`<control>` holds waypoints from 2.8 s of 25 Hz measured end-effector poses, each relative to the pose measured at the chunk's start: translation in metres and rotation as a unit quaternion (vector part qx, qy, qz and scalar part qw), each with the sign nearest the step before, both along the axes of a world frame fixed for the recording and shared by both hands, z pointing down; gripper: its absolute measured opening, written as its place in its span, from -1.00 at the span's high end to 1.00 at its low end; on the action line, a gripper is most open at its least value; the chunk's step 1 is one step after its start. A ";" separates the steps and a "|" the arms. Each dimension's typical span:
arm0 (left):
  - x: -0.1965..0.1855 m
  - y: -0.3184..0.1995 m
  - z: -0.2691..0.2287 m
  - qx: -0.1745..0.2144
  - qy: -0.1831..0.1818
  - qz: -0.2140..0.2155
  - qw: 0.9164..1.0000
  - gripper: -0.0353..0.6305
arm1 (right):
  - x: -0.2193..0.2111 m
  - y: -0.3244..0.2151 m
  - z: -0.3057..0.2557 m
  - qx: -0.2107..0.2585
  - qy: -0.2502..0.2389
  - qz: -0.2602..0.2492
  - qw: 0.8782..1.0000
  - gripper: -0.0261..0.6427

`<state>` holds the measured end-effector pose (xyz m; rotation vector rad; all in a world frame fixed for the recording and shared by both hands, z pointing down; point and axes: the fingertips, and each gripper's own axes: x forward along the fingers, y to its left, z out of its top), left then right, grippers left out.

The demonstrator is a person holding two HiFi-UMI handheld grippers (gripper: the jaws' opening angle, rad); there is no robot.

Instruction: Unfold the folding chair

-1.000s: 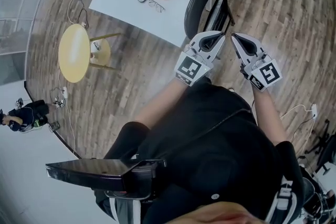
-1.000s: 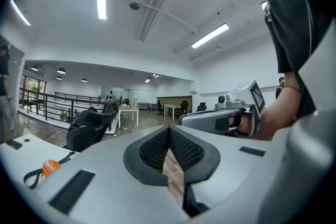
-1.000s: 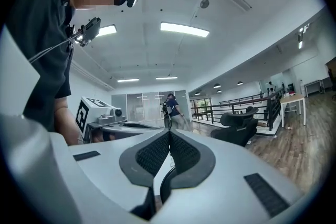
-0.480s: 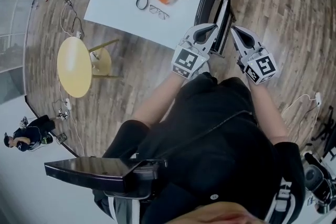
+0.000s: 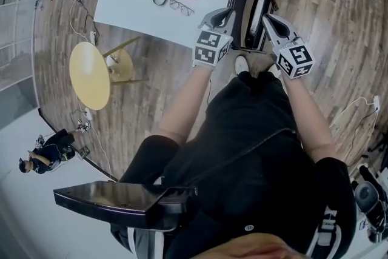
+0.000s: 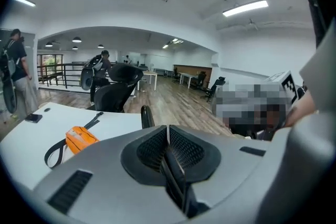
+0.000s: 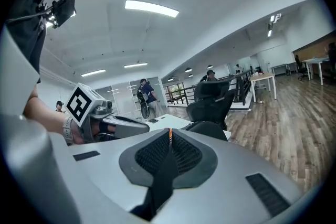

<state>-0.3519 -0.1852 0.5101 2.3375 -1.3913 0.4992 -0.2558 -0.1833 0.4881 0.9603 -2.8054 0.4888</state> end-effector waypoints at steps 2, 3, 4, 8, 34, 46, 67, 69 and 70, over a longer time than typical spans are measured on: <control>-0.007 -0.005 0.014 -0.020 -0.010 -0.016 1.000 0.88 | 0.000 0.000 0.010 -0.007 0.002 0.003 1.000 0.90; -0.010 -0.007 0.021 -0.032 -0.017 -0.021 0.999 0.86 | -0.001 0.000 0.013 -0.010 0.001 0.004 1.000 0.90; -0.011 -0.009 0.029 -0.047 -0.024 -0.023 0.998 0.78 | 0.000 0.000 0.015 -0.012 0.001 0.006 1.000 0.90; -0.012 -0.015 0.063 -0.113 -0.038 -0.020 0.993 0.41 | 0.004 -0.001 0.020 -0.019 -0.001 0.017 1.000 0.90; 0.006 -0.028 0.118 -0.281 -0.008 -0.041 0.959 0.62 | 0.035 0.000 0.059 -0.081 0.033 0.072 0.994 0.90; 0.069 -0.023 0.101 -0.264 0.000 -0.030 0.964 0.64 | 0.071 0.000 0.185 -0.186 0.097 0.150 0.966 0.89; 0.134 -0.016 0.090 -0.243 -0.011 -0.013 0.970 0.61 | 0.082 0.001 0.292 -0.275 0.209 0.205 0.916 0.10; 0.135 -0.016 0.090 -0.243 -0.011 -0.014 0.970 0.61 | 0.081 0.003 0.300 -0.286 0.211 0.206 0.912 0.08; 0.135 -0.016 0.089 -0.242 -0.011 -0.014 0.970 0.61 | 0.078 0.004 0.304 -0.293 0.207 0.204 0.911 0.08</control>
